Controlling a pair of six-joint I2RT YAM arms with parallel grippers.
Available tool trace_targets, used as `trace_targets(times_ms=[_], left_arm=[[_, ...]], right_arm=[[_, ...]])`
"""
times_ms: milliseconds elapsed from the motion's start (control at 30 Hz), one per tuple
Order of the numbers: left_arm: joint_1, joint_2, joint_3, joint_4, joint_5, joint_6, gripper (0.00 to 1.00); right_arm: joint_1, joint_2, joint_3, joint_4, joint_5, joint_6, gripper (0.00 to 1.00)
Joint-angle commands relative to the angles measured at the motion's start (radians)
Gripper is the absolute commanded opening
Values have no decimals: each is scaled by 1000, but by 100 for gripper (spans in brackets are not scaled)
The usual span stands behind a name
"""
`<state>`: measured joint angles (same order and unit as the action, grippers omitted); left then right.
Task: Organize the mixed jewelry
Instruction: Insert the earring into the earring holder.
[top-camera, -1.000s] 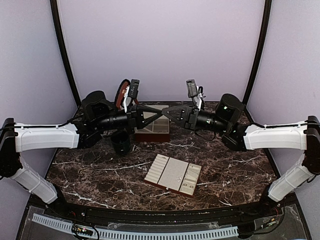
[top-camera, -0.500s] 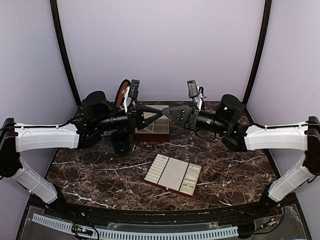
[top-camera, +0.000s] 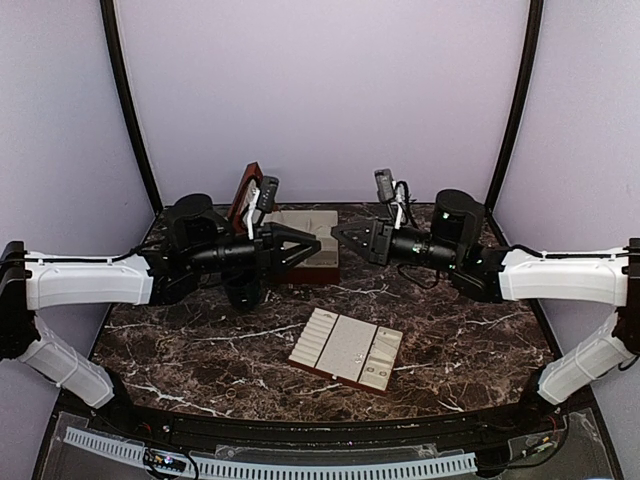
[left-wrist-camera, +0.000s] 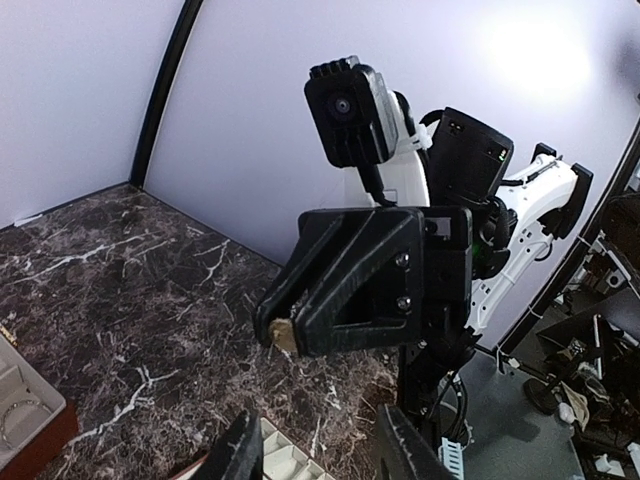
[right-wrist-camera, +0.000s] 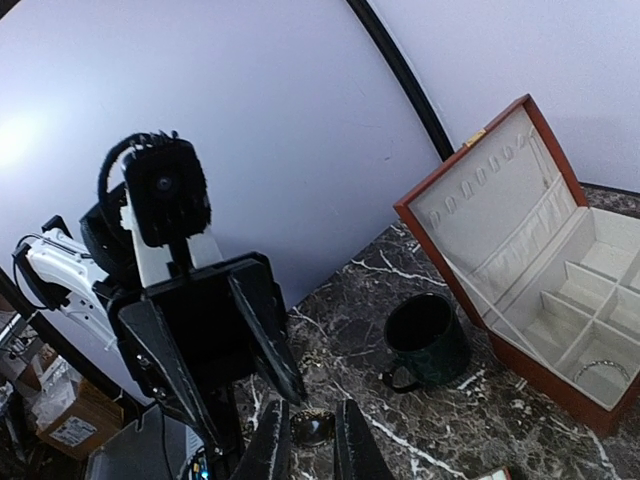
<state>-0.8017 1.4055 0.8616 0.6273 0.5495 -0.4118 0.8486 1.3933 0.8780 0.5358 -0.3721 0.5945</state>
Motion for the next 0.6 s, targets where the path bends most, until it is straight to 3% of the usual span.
trace_targets(times_ms=[0, 333, 567], left_arm=[[8, -86, -3, -179, -71, 70, 40], [253, -28, 194, -693, 16, 243, 40], [324, 27, 271, -778, -95, 311, 40]], right_arm=[[4, -41, 30, -175, 68, -112, 0], [24, -42, 15, -530, 108, -196, 0], [80, -19, -17, -676, 176, -153, 0]])
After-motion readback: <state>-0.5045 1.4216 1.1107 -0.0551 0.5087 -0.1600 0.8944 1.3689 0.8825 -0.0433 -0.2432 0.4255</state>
